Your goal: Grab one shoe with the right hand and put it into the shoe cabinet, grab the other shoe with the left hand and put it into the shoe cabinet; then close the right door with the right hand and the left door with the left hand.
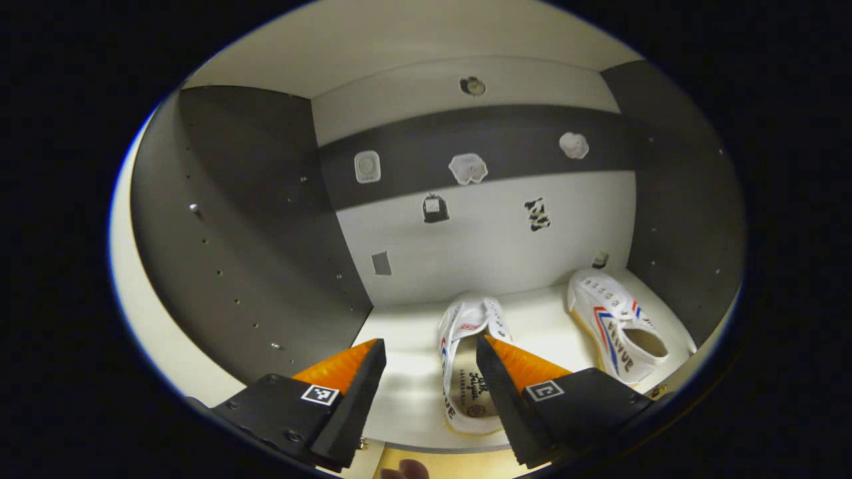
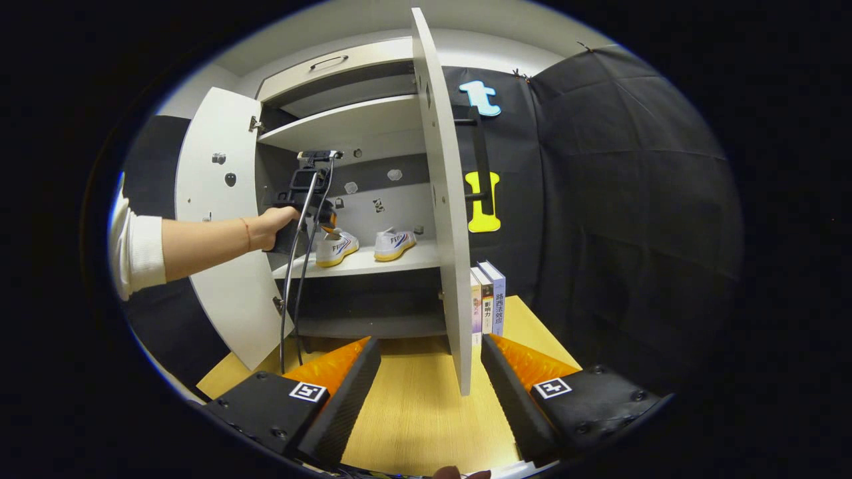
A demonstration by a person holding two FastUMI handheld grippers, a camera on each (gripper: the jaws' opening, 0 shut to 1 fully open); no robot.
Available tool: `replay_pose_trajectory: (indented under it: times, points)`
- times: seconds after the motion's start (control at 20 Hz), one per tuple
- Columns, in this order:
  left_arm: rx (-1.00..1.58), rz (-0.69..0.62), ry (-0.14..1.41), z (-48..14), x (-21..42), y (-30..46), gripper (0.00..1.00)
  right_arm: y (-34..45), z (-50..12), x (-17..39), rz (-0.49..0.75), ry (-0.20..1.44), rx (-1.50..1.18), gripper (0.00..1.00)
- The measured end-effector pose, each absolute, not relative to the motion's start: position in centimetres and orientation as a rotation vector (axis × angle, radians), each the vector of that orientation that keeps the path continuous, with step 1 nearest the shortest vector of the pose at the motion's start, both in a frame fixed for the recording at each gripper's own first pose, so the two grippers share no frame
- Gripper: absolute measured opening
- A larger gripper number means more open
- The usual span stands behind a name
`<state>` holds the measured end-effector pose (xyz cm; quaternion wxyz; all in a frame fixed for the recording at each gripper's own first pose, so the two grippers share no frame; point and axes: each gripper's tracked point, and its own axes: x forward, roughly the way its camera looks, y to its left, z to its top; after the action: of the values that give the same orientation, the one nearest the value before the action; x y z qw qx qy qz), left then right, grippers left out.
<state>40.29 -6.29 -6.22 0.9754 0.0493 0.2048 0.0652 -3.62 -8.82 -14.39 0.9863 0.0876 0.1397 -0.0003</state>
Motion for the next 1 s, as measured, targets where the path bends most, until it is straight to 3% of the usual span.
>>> replay_pose_trajectory:
  times: [0.55, 0.95, 1.0]
  points:
    - [0.054, -0.043, 0.165, 0.2, 26.8, -10.1, 0.9, -22.1, -4.6, 2.0, -0.175, 0.141, 0.162, 0.97]
    - [0.034, -0.072, 0.1, 1.9, 17.2, -9.4, 0.99, -23.6, -1.0, 9.8, -0.142, 0.083, 0.144, 0.98]
    - [0.032, -0.078, 0.094, 2.1, 15.9, -9.1, 0.95, -23.1, -0.7, 10.2, -0.13, 0.084, 0.133, 0.98]
